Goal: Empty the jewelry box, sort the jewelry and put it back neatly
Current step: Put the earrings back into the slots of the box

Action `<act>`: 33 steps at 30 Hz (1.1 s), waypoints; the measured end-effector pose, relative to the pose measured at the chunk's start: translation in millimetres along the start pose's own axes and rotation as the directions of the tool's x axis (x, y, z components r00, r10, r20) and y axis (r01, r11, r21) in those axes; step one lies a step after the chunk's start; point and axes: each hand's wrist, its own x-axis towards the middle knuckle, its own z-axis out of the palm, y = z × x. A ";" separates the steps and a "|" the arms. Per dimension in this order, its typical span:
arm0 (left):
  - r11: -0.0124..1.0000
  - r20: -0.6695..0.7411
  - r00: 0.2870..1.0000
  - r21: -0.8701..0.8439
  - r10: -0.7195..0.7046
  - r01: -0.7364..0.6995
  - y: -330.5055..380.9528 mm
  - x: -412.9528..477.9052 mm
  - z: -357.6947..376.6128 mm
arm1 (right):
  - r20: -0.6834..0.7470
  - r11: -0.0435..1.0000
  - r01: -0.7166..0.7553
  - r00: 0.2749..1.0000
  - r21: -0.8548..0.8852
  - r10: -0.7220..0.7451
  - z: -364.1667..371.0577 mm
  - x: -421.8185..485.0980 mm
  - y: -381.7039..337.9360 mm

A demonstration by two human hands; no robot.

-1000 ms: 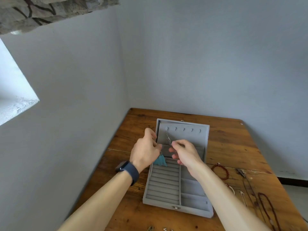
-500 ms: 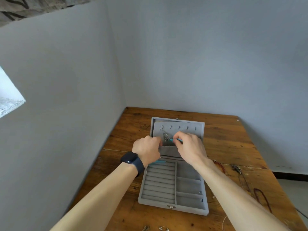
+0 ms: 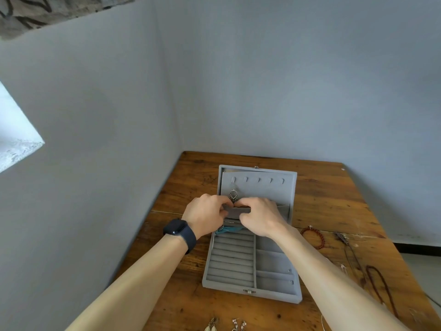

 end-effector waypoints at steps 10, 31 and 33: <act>0.824 0.021 0.999 -0.564 -0.044 0.048 7.1 -12.8 -39.1 | -0.155 0.832 0.081 0.988 0.549 0.006 -4.6 -34.7 -5.8; 0.923 0.002 0.999 -0.382 0.052 -0.048 44.4 -43.5 -73.4 | -0.149 0.677 0.072 0.987 0.733 0.057 -7.8 -83.2 -34.0; 0.921 0.002 0.999 -0.388 0.046 -0.041 44.1 -40.9 -68.7 | -0.144 0.682 0.055 0.987 0.729 0.074 -7.5 -80.4 -31.6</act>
